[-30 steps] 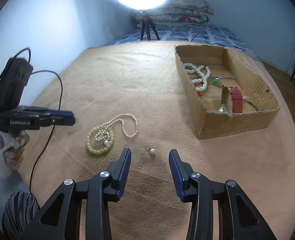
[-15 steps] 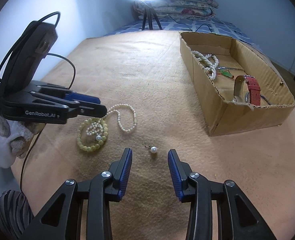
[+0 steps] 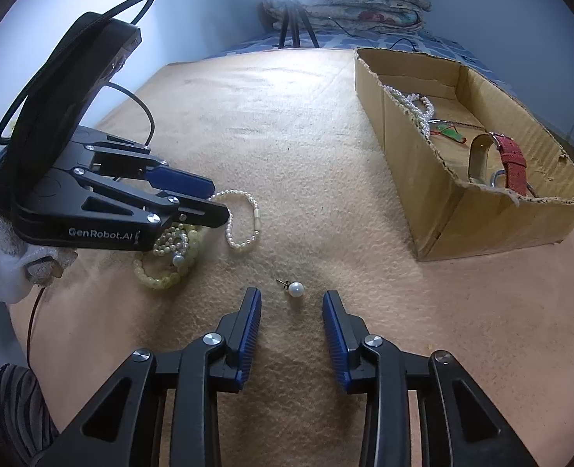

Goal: Organize jewelry
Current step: 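Close the left tool on the pearl strand while the right tool closes on the small pearl pendant, then lift the pearl strand with the left tool while the right tool lifts the pearl pendant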

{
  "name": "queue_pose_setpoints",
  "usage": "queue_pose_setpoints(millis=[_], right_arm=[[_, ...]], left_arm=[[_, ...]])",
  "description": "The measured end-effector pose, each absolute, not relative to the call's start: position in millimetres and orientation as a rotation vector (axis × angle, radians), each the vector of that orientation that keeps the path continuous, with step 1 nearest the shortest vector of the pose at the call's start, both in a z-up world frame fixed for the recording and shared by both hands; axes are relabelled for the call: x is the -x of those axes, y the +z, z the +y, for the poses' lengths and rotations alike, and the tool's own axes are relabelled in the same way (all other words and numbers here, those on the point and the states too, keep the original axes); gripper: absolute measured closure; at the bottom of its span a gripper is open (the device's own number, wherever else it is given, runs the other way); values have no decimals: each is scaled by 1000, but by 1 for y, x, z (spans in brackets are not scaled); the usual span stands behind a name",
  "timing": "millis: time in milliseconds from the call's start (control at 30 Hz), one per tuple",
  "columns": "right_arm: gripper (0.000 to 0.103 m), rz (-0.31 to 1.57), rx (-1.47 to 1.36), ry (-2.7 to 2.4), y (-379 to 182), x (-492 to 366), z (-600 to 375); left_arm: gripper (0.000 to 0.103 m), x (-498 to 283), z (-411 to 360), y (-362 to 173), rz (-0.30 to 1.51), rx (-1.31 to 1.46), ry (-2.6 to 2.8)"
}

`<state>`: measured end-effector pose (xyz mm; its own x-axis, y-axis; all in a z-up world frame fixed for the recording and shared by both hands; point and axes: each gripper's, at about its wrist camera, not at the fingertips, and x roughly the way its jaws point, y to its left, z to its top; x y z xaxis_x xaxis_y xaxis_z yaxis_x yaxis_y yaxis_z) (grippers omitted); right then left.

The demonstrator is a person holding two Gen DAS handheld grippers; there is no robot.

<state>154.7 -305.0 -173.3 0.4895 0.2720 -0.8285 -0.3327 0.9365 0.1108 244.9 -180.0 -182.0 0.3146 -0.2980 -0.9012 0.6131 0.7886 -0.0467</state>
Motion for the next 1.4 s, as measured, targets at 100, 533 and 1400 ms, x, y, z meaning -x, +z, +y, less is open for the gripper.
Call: queue_pose_setpoints(millis=[100, 533, 1400], right_arm=[[72, 993, 66, 371, -174, -155, -306], [94, 992, 105, 412, -175, -158, -297], [97, 908, 64, 383, -140, -140, -309]], left_arm=[[87, -243, -182, -182, 1084, -335, -611], [98, -240, -181, -179, 1061, -302, -601], [103, -239, -152, -117, 954, -154, -604]])
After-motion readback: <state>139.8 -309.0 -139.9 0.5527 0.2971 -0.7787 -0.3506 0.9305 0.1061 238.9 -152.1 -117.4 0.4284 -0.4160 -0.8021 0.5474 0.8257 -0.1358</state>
